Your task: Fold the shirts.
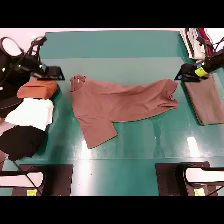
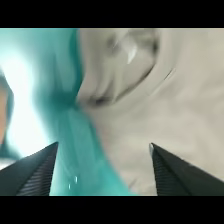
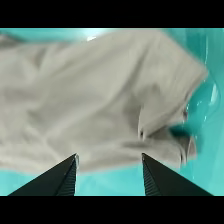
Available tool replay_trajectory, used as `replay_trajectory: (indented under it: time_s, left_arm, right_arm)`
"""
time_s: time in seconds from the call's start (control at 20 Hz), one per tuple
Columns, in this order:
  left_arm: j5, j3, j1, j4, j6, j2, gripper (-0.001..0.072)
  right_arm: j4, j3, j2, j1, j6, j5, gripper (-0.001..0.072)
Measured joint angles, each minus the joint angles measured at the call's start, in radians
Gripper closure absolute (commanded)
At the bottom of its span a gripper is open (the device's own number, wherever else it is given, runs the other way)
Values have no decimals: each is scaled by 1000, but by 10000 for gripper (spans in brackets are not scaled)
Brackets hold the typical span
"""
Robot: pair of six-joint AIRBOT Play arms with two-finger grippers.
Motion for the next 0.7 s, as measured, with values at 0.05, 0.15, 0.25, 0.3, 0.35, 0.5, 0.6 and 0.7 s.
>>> replay_trajectory:
  time_s: [0.05, 0.15, 0.25, 0.3, 0.35, 0.5, 0.6, 0.7]
  left_arm:
    - [2, -76, 6, -10, -4, 35, 63]
    - [31, -246, 17, -51, -7, 93, 62]
    - [85, -400, 22, -118, -5, 127, 63]
    - [115, -472, 23, -162, 5, 139, 63]
    - [154, -536, 19, -201, 17, 146, 63]
    - [257, -658, -23, -278, 39, 158, 63]
    - [319, -697, -69, -307, 47, 162, 63]
    - [364, -717, -108, -330, 49, 165, 97]
  right_arm:
    - [0, -40, 36, -5, -5, 0, 265]
    - [0, -126, 104, -11, -12, -10, 265]
    - [2, -208, 169, -14, -16, -33, 265]
    - [6, -245, 194, -15, -18, -46, 265]
    - [15, -280, 220, -16, -19, -57, 265]
    - [36, -351, 276, -17, -21, -91, 265]
    - [44, -378, 301, -18, -22, -105, 265]
    - [47, -391, 314, -18, -23, -113, 265]
